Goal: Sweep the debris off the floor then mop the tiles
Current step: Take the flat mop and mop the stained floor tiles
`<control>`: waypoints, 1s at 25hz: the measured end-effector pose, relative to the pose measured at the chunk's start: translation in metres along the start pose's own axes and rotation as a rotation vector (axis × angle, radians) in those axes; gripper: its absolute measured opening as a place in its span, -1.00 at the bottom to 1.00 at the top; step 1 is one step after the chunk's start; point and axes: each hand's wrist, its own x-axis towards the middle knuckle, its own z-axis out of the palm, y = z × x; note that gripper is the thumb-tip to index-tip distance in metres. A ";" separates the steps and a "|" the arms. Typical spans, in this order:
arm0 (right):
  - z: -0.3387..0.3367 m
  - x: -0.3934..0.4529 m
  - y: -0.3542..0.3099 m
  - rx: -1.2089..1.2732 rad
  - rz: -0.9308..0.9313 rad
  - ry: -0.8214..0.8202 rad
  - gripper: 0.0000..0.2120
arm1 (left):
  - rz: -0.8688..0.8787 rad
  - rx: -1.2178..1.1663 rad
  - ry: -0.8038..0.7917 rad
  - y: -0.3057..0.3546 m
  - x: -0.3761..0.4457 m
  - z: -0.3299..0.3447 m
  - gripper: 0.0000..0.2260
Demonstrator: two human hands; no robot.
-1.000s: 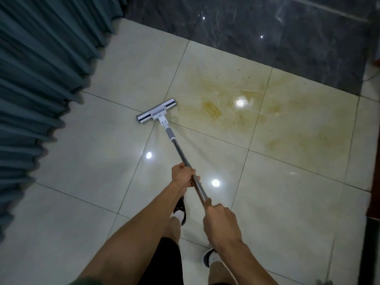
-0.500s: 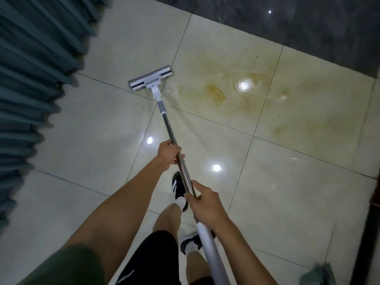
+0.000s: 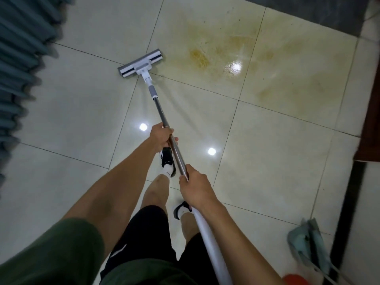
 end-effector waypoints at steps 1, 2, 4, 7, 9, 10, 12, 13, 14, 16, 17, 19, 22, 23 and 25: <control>0.003 -0.012 0.009 -0.009 -0.003 0.018 -0.73 | -0.010 -0.008 -0.010 -0.014 -0.011 0.007 -0.54; 0.006 -0.022 0.015 -0.013 -0.010 0.034 -0.67 | -0.016 -0.013 -0.018 -0.025 -0.022 0.013 -0.55; 0.009 -0.031 0.022 -0.023 -0.030 0.045 -0.58 | -0.013 -0.017 -0.011 -0.037 -0.038 0.020 -0.54; 0.010 -0.029 0.011 -0.041 -0.065 0.056 -0.53 | 0.022 0.009 0.056 -0.032 -0.045 0.017 -0.59; 0.014 -0.025 -0.003 -0.027 -0.080 0.045 -0.53 | 0.042 0.038 0.136 -0.022 -0.040 0.007 -0.67; 0.016 -0.023 -0.010 -0.025 -0.073 0.032 -0.53 | 0.036 0.033 0.166 -0.017 -0.037 0.002 -0.68; 0.018 -0.015 -0.024 -0.036 -0.043 0.023 -0.52 | 0.019 0.023 0.192 -0.007 -0.027 -0.007 -0.68; 0.017 -0.010 -0.030 -0.037 -0.033 0.024 -0.52 | 0.017 0.019 0.190 -0.002 -0.023 -0.011 -0.69; 0.016 -0.005 -0.036 -0.029 -0.030 0.020 -0.51 | 0.021 0.016 0.180 0.003 -0.019 -0.013 -0.70; 0.012 0.015 -0.060 0.007 -0.030 0.016 -0.50 | 0.041 0.004 0.162 0.026 -0.001 -0.023 -0.73; 0.009 0.028 -0.074 0.019 -0.034 0.025 -0.49 | 0.048 -0.003 0.161 0.042 0.011 -0.029 -0.74; 0.001 0.066 -0.111 0.034 -0.036 0.053 -0.49 | 0.058 0.000 0.163 0.086 0.040 -0.043 -0.76; -0.022 0.132 -0.175 0.063 -0.045 0.085 -0.52 | 0.085 0.015 0.149 0.167 0.094 -0.065 -0.76; -0.032 0.158 -0.201 0.076 -0.040 0.089 -0.53 | 0.085 0.018 0.138 0.198 0.116 -0.072 -0.75; -0.051 0.211 -0.253 0.091 -0.021 0.104 -0.55 | 0.070 0.048 0.118 0.261 0.160 -0.085 -0.75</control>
